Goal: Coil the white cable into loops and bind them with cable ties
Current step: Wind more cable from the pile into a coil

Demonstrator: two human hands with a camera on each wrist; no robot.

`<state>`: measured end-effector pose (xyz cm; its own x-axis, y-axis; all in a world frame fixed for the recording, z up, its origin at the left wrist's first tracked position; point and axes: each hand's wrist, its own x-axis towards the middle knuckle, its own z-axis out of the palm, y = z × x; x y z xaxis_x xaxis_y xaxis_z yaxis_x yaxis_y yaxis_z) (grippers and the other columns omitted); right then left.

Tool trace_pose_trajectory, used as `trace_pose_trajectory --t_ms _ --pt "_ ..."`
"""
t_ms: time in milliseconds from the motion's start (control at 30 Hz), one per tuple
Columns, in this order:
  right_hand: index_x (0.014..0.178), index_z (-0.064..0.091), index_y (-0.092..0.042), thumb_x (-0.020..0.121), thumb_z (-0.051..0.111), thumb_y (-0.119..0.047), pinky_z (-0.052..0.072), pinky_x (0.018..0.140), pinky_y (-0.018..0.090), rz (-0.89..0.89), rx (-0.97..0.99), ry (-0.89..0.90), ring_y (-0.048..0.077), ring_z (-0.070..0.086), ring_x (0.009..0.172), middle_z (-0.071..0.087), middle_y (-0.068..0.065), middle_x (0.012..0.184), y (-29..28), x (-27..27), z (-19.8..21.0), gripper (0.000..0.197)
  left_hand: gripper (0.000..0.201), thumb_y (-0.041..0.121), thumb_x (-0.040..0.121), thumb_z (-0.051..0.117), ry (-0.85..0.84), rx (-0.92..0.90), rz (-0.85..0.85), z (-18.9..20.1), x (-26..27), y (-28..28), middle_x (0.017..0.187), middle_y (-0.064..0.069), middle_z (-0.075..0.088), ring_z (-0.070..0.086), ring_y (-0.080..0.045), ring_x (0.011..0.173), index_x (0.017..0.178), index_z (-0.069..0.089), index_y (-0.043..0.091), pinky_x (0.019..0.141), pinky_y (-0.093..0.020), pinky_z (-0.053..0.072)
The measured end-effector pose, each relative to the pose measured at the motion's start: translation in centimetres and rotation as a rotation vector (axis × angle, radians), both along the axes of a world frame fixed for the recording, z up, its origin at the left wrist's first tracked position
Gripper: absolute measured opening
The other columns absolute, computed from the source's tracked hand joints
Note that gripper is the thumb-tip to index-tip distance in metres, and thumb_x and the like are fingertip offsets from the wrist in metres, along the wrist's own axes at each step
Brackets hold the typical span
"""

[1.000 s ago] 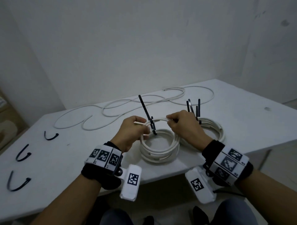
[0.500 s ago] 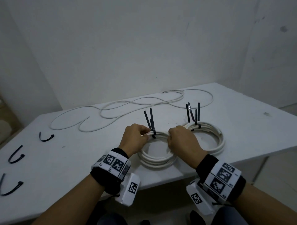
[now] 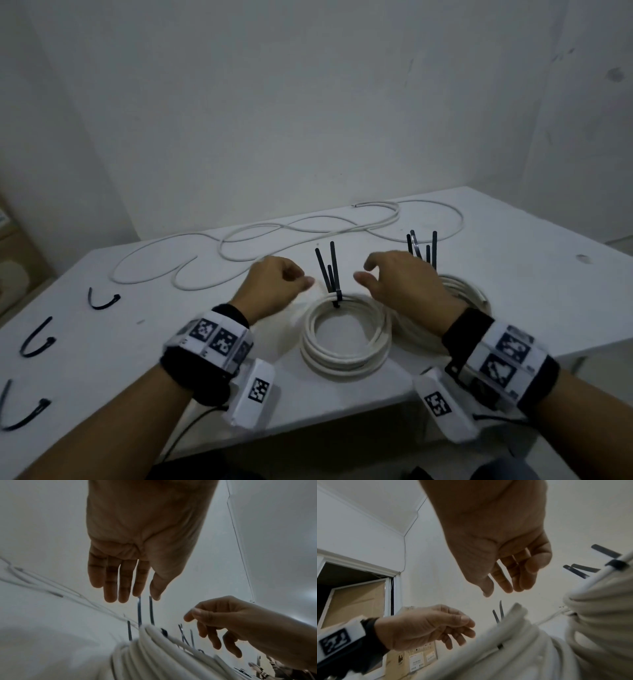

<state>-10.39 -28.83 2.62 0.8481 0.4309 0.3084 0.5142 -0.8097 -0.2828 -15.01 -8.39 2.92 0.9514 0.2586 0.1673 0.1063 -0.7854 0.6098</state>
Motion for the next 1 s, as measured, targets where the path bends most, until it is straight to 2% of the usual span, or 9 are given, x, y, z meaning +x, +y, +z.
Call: trace_pose_trajectory --t_ms 133,367,533,633,700,767,867,933,1000 --pt "0.109 0.065 -0.017 0.093 0.056 -0.029 0.042 0.079 0.028 0.073 0.034 0.12 0.021 0.06 0.099 0.066 0.004 0.11 1.9 5.2 2.2 0.022 0.022 0.035 0.086 0.069 0.01 0.108 0.031 2.4 2.3 3.6 0.093 0.0 0.069 0.062 -0.013 0.088 0.095 0.071 0.015 0.074 -0.023 0.043" --pt "0.124 0.057 -0.017 0.094 0.053 -0.023 0.036 0.082 0.023 0.208 -0.298 0.141 0.02 0.051 0.114 0.056 0.002 0.126 9.2 17.1 2.4 0.031 0.04 0.037 0.085 0.069 0.234 0.365 0.066 0.9 9.9 10.8 0.115 -0.005 0.064 0.06 -0.02 0.104 0.118 0.061 0.014 0.092 -0.032 0.048" --pt "0.133 0.048 -0.007 0.095 0.046 -0.019 0.041 0.098 0.032 0.258 -0.638 0.144 0.027 0.048 0.122 0.049 0.009 0.137 15.2 23.6 -0.2 0.04 0.032 0.029 0.092 0.056 0.474 0.629 0.065 -1.8 13.2 13.9 0.118 -0.007 0.058 0.058 -0.023 0.103 0.118 0.053 0.01 0.083 -0.029 0.047" --pt "0.122 0.053 -0.002 0.094 0.051 -0.026 0.044 0.083 0.031 0.265 -0.78 0.16 0.026 0.055 0.104 0.056 0.011 0.121 16.7 25.4 -2.0 0.037 0.015 0.027 0.094 0.053 0.563 0.673 0.081 -3.1 13.4 15.2 0.089 -0.001 0.052 0.053 -0.021 0.082 0.091 0.048 0.013 0.069 -0.027 0.041" --pt "0.106 0.056 -0.004 0.094 0.053 -0.027 0.039 0.073 0.029 0.27 -0.787 0.119 0.022 0.05 0.088 0.055 0.01 0.103 16.8 25.6 -2.6 0.027 0.019 0.023 0.095 0.051 0.559 0.689 0.089 -3.6 13.2 15.8 0.077 0.002 0.045 0.053 -0.02 0.078 0.079 0.044 0.015 0.067 -0.027 0.04" --pt "0.095 0.053 -0.006 0.095 0.05 -0.026 0.038 0.07 0.029 0.26 -0.773 0.093 0.022 0.048 0.083 0.055 0.01 0.098 16.1 25.5 -2.7 0.02 0.022 0.019 0.097 0.045 0.551 0.672 0.078 -3.5 12.9 15.9 0.076 0.002 0.043 0.052 -0.019 0.075 0.076 0.04 0.015 0.064 -0.026 0.038" --pt "0.104 0.058 -0.004 0.096 0.045 -0.027 0.04 0.071 0.032 0.221 -0.67 0.093 0.025 0.053 0.085 0.061 0.013 0.106 14.1 25.1 -0.9 0.027 0.019 0.019 0.102 0.037 0.424 0.432 0.078 -1.6 12.0 15.4 0.079 -0.002 0.046 0.043 -0.013 0.065 0.087 0.039 0.008 0.053 -0.024 0.032" --pt "0.106 0.056 -0.009 0.096 0.047 -0.031 0.039 0.072 0.031 0.203 -0.535 0.049 0.026 0.054 0.089 0.059 0.009 0.102 12.0 24.4 1.6 0.025 0.019 0.019 0.102 0.037 0.249 0.28 0.092 0.6 11.0 15.0 0.079 -0.005 0.05 0.042 -0.013 0.063 0.09 0.04 0.004 0.048 -0.021 0.03" --pt "0.099 0.052 -0.014 0.095 0.049 -0.032 0.035 0.07 0.029 0.172 -0.474 -0.04 0.024 0.051 0.083 0.056 0.005 0.094 9.5 23.6 4.3 0.019 0.023 0.021 0.101 0.039 0.094 0.24 0.133 3.1 9.9 14.6 0.079 -0.005 0.052 0.045 -0.016 0.067 0.092 0.046 0.002 0.051 -0.024 0.029"
